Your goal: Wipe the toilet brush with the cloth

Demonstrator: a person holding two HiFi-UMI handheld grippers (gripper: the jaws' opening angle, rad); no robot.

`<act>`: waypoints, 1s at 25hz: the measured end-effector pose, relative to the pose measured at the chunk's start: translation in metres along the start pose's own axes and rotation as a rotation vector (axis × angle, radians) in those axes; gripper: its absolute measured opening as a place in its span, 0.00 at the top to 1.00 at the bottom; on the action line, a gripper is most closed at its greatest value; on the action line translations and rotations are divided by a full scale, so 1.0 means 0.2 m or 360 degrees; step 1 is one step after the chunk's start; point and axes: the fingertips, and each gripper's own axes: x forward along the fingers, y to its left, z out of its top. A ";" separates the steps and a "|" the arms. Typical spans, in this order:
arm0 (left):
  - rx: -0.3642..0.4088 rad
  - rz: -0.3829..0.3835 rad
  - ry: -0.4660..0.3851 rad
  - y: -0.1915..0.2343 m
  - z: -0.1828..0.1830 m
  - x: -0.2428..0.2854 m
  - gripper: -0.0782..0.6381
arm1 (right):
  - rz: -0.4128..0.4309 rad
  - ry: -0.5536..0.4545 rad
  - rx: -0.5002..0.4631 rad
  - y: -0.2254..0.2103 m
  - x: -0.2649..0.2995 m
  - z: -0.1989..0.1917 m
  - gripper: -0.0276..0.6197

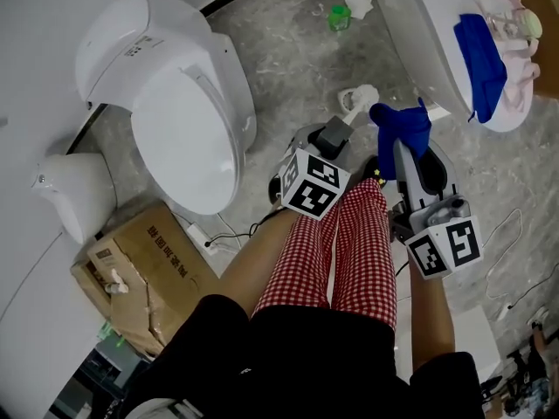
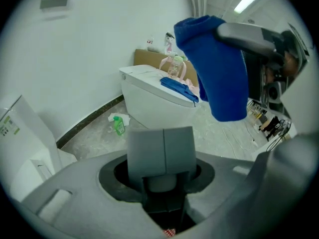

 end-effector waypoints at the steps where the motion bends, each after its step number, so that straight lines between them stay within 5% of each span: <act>1: 0.0002 -0.0002 -0.0003 0.00 0.00 -0.01 0.65 | 0.0001 -0.0004 -0.0002 0.01 0.00 0.01 0.85; 25: 0.0045 -0.0001 -0.0192 -0.07 0.22 -0.36 0.65 | 0.0062 -0.0037 -0.0085 0.20 -0.05 0.15 0.85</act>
